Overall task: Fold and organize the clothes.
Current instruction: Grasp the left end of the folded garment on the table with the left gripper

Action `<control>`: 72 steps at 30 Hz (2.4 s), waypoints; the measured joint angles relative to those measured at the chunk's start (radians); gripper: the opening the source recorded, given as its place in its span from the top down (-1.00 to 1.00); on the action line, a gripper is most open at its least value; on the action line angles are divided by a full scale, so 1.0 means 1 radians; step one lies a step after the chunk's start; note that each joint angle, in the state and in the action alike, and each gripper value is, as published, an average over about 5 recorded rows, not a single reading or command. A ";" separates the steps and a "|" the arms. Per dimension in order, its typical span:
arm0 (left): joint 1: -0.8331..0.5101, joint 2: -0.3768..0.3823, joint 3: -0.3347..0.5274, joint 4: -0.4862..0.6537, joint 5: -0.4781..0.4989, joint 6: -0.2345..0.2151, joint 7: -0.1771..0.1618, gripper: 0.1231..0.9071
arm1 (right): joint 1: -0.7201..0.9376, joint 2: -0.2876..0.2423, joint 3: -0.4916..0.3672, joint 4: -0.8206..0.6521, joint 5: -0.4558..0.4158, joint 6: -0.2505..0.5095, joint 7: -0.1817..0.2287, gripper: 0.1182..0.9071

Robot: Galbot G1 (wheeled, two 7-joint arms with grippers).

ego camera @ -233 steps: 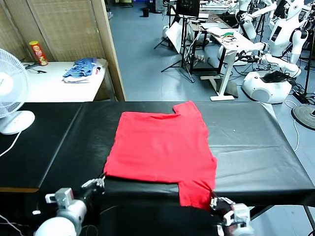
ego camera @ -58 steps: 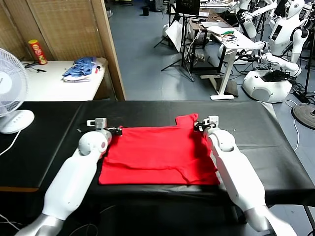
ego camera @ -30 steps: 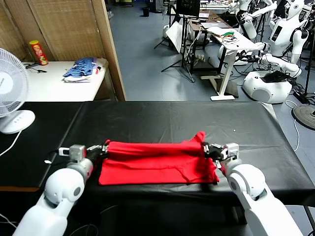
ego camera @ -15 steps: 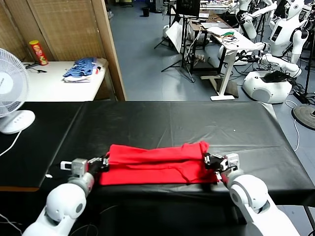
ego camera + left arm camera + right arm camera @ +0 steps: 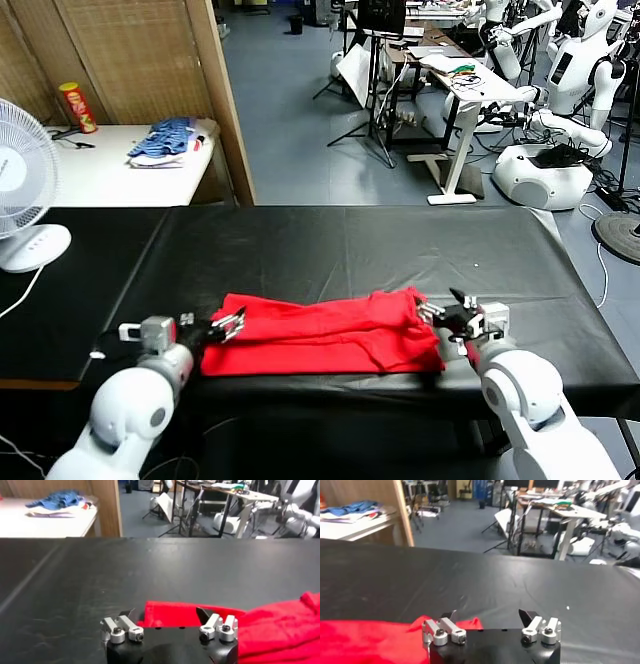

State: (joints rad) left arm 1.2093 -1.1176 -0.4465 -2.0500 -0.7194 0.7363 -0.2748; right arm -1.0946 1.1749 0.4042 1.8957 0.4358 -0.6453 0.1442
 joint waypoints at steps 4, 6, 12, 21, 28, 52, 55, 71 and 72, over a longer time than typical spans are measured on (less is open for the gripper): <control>-0.045 -0.019 0.018 0.074 -0.008 0.000 0.013 -0.72 | 0.024 0.039 -0.015 -0.055 -0.021 0.002 0.000 -0.65; -0.056 -0.024 0.023 0.105 -0.004 0.000 0.020 -0.72 | 0.028 0.054 -0.016 -0.074 -0.027 0.004 -0.001 -0.56; -0.077 -0.034 0.022 0.178 0.018 -0.001 0.037 -0.57 | 0.029 0.085 -0.011 -0.110 -0.042 0.011 -0.002 -0.20; -0.063 -0.048 0.014 0.193 0.087 -0.026 0.042 0.49 | 0.011 0.125 -0.024 -0.129 -0.094 0.071 0.041 0.93; -0.045 -0.073 0.026 0.186 0.238 -0.107 0.039 0.98 | 0.006 0.150 -0.035 -0.134 -0.135 0.130 0.092 0.97; -0.031 -0.062 -0.002 0.161 0.205 -0.124 0.039 -0.70 | -0.106 0.091 0.049 0.018 -0.091 0.140 0.005 -0.72; -0.006 -0.067 -0.022 0.131 0.181 -0.121 0.035 -0.72 | -0.119 0.091 0.052 0.043 -0.086 0.138 0.004 -0.72; 0.141 -0.163 -0.063 0.083 0.170 -0.150 0.059 -0.04 | -0.135 0.091 0.062 0.109 -0.072 0.137 0.003 -0.72; 0.142 -0.169 -0.063 0.084 0.170 -0.151 0.059 0.09 | -0.135 0.092 0.062 0.109 -0.073 0.138 0.003 -0.72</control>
State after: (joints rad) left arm 1.3516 -1.2867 -0.5097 -1.9664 -0.5496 0.5854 -0.2159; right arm -1.2294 1.2669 0.4664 2.0048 0.3632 -0.5071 0.1472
